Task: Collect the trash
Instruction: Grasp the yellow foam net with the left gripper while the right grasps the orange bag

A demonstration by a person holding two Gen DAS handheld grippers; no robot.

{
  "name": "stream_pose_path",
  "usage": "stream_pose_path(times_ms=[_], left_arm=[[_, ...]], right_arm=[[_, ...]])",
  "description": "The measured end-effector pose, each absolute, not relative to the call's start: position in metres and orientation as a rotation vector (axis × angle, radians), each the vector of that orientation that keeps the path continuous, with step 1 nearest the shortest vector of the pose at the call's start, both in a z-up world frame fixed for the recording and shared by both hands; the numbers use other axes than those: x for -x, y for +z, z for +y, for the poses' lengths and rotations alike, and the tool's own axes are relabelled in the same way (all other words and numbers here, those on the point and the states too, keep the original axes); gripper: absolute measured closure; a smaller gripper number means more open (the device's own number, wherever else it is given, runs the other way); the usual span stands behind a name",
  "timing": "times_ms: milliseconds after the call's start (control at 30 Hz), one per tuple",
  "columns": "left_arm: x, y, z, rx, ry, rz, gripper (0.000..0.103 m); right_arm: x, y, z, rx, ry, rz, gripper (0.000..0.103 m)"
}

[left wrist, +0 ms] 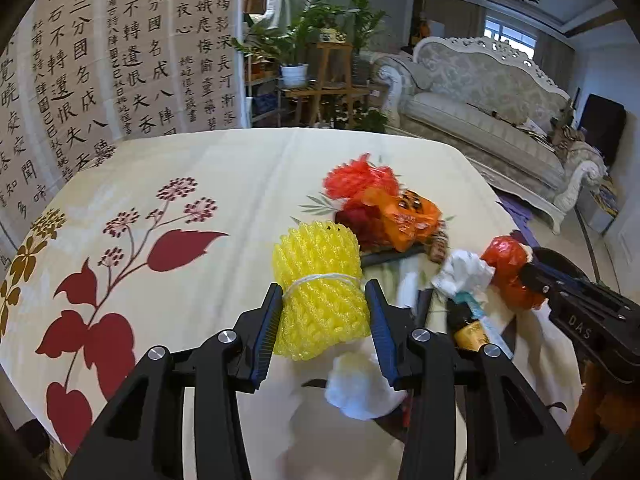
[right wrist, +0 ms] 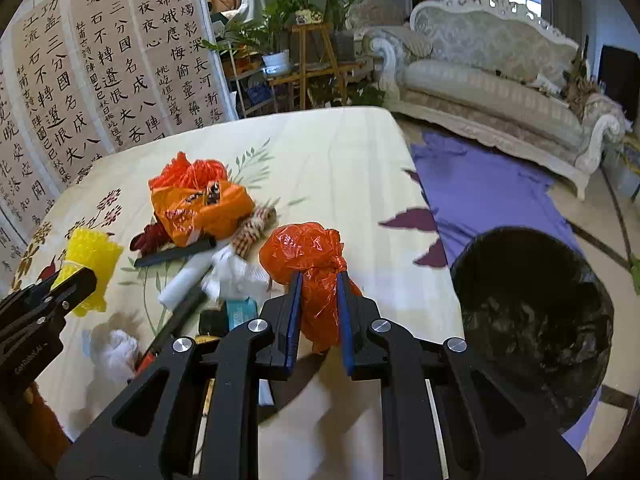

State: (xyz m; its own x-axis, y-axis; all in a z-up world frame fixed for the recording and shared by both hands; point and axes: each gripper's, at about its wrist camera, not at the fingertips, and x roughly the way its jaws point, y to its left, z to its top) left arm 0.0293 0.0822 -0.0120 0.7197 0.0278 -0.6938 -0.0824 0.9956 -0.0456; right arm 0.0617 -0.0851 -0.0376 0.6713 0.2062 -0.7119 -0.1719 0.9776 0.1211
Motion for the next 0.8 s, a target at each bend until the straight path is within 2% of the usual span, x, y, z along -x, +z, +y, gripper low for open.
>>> stream_pose_path(times_ms=[100, 233, 367, 467, 533, 800], left_arm=[[-0.027, -0.012, 0.078, 0.070, 0.065, 0.767, 0.060], [-0.025, -0.015, 0.082, 0.075, 0.081, 0.775, 0.060], [-0.024, -0.021, 0.091, 0.083, 0.099, 0.788, 0.060], [-0.025, -0.024, 0.097, 0.088, 0.109, 0.795, 0.060], [-0.027, -0.025, 0.100, 0.094, 0.111, 0.800, 0.060], [-0.030, -0.029, 0.104, 0.113, 0.103, 0.801, 0.060]], right_arm=[[-0.062, -0.041, -0.087, -0.047, 0.209, 0.821, 0.083], [-0.064, -0.045, -0.081, -0.041, 0.222, 0.829, 0.066], [-0.069, -0.052, -0.076, -0.022, 0.215, 0.837, 0.058], [-0.075, -0.056, -0.074, 0.003, 0.193, 0.845, 0.057], [-0.076, -0.058, -0.072, 0.031, 0.178, 0.845, 0.071], [-0.079, -0.054, -0.084, 0.013, 0.134, 0.816, 0.072]])
